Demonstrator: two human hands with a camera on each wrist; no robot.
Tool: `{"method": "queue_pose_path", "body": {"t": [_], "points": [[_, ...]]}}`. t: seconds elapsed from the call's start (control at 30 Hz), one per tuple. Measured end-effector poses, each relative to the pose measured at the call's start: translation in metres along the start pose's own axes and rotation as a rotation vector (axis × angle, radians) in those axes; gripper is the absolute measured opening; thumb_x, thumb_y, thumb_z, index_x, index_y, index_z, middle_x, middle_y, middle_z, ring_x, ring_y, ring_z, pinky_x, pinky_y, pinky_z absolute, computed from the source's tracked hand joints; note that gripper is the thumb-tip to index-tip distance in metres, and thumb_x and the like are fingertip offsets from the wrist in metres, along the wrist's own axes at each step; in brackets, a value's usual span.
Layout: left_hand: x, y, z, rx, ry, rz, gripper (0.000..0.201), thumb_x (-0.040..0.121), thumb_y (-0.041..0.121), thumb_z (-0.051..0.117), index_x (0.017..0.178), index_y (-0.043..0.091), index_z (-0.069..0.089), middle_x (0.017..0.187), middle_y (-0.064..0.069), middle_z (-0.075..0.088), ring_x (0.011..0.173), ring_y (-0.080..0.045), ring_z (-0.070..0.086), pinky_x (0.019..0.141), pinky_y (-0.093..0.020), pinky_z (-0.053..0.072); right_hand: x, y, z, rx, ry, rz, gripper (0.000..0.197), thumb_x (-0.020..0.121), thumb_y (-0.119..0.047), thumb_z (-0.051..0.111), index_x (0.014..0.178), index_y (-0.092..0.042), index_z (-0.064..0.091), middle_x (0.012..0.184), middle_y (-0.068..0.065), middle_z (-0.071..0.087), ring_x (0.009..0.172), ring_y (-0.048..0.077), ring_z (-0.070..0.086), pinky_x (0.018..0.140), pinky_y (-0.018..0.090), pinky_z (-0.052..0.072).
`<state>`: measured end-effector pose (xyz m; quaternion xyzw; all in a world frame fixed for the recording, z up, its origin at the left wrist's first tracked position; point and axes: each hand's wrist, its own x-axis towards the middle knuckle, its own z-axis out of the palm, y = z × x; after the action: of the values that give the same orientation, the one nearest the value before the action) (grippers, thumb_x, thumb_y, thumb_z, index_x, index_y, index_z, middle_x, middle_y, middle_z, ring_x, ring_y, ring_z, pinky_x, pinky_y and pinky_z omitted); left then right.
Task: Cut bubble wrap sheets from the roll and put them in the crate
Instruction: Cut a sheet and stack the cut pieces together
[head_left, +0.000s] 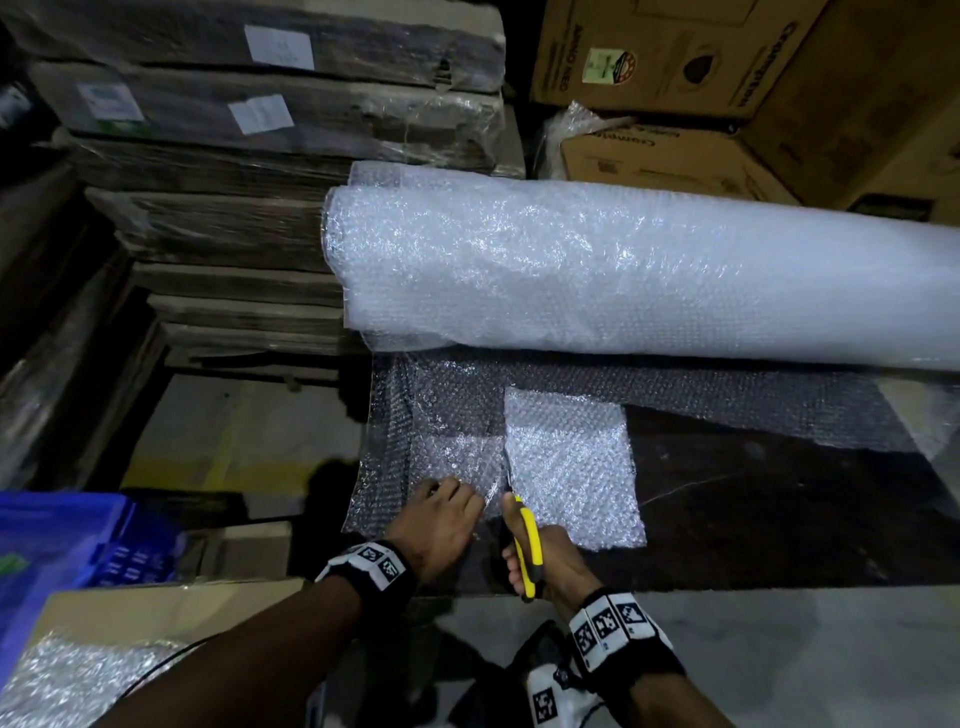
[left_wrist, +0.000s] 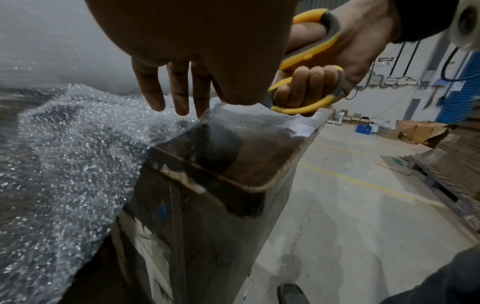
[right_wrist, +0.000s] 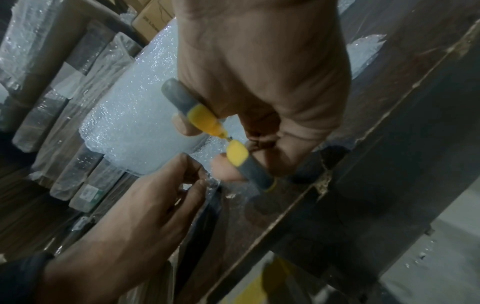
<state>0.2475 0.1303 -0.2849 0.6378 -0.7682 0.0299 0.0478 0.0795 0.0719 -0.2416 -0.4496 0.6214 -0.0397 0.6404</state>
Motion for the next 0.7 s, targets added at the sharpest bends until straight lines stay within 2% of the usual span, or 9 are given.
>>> {"method": "queue_pose_path", "body": {"t": [0.1,0.17,0.3,0.43,0.53,0.63,0.7], "points": [[-0.001,-0.002,0.003,-0.006,0.01,0.003,0.018,0.083,0.027,0.046,0.096,0.018,0.056,0.089,-0.002,0.061,0.083,-0.024,0.059,0.073,-0.039,0.052,-0.001,-0.001,0.001,0.005,-0.029,0.056,0.082,0.062,-0.083,0.057,0.065,-0.001,0.06,0.05,0.009,0.056,0.04,0.022,0.054,0.042,0.023,0.046],[-0.001,-0.002,0.005,-0.004,0.015,0.008,0.018,0.083,0.027,0.047,0.096,0.018,0.056,0.089,-0.002,0.061,0.082,-0.024,0.059,0.073,-0.039,0.052,-0.001,-0.004,0.002,0.017,-0.057,0.08,0.082,0.068,-0.083,0.055,0.066,-0.002,0.059,0.051,0.009,0.054,0.041,0.022,0.053,0.043,0.023,0.046],[-0.001,-0.001,0.005,0.009,0.013,0.013,0.017,0.084,0.028,0.046,0.093,0.019,0.058,0.088,-0.001,0.059,0.082,-0.023,0.057,0.073,-0.039,0.05,-0.001,-0.008,0.001,0.02,-0.026,-0.003,0.07,0.079,-0.071,0.063,0.064,-0.003,0.056,0.049,0.007,0.052,0.04,0.019,0.05,0.042,0.023,0.043],[-0.001,-0.001,0.004,0.02,0.006,0.027,0.018,0.082,0.029,0.045,0.089,0.02,0.059,0.086,-0.001,0.059,0.08,-0.023,0.058,0.071,-0.038,0.05,-0.001,-0.011,-0.001,0.015,-0.02,0.017,0.076,0.071,-0.079,0.061,0.067,-0.003,0.056,0.05,0.006,0.051,0.04,0.02,0.051,0.042,0.022,0.042],[-0.002,-0.002,0.004,0.021,0.0,0.031,0.019,0.082,0.03,0.044,0.088,0.019,0.059,0.088,-0.002,0.06,0.08,-0.023,0.059,0.069,-0.038,0.051,0.0,-0.015,0.0,0.037,-0.075,0.064,0.078,0.072,-0.083,0.056,0.067,-0.005,0.057,0.053,0.007,0.051,0.044,0.021,0.052,0.045,0.024,0.044],[-0.002,-0.001,0.004,0.017,-0.002,0.036,0.018,0.081,0.031,0.046,0.087,0.02,0.058,0.09,-0.002,0.06,0.081,-0.023,0.059,0.07,-0.038,0.051,0.004,-0.017,0.001,0.005,-0.062,0.044,0.08,0.06,-0.085,0.063,0.065,-0.006,0.056,0.05,0.006,0.051,0.041,0.021,0.051,0.043,0.024,0.042],[-0.002,-0.001,0.004,0.019,0.008,0.037,0.017,0.082,0.031,0.047,0.088,0.019,0.057,0.09,-0.002,0.059,0.082,-0.023,0.058,0.071,-0.038,0.051,0.007,-0.018,-0.001,-0.035,-0.026,0.018,0.079,0.058,-0.083,0.067,0.065,-0.005,0.057,0.05,0.006,0.053,0.04,0.021,0.051,0.042,0.024,0.042]]}}
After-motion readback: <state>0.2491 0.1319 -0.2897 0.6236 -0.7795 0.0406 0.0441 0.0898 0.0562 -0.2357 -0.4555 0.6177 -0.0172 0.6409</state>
